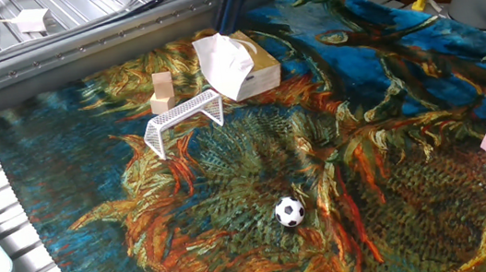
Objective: Push the soccer ball into the goal
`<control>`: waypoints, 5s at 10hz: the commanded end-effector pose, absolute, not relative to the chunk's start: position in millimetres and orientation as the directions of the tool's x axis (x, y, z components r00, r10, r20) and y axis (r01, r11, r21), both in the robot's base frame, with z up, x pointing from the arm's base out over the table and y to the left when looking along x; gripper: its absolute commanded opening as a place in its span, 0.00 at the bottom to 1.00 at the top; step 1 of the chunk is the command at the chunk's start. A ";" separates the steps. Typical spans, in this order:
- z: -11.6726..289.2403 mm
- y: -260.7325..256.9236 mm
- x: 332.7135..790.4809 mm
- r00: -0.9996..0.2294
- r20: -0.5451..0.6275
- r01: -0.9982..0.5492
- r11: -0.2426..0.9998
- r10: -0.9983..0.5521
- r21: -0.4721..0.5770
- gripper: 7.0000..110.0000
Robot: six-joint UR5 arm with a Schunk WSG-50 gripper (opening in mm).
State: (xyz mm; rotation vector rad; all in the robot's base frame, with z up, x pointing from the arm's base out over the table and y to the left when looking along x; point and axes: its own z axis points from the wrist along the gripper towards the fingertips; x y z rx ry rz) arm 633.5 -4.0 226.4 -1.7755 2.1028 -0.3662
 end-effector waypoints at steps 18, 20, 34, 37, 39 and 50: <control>212.4 24.6 619.9 -0.792 -0.232 0.482 0.812 0.564 0.328 0.00; 224.0 23.4 635.1 -0.727 -0.248 0.528 0.753 0.640 0.394 0.00; 213.6 47.9 543.3 -0.976 0.007 0.215 0.955 0.218 0.205 0.00; 206.3 49.2 540.6 -0.969 0.054 0.245 0.960 0.240 0.135 0.00; 206.1 74.5 549.8 -0.968 0.067 0.248 0.964 0.243 0.091 0.00; 216.2 32.9 564.6 -0.977 0.010 0.212 0.977 0.213 -0.026 0.00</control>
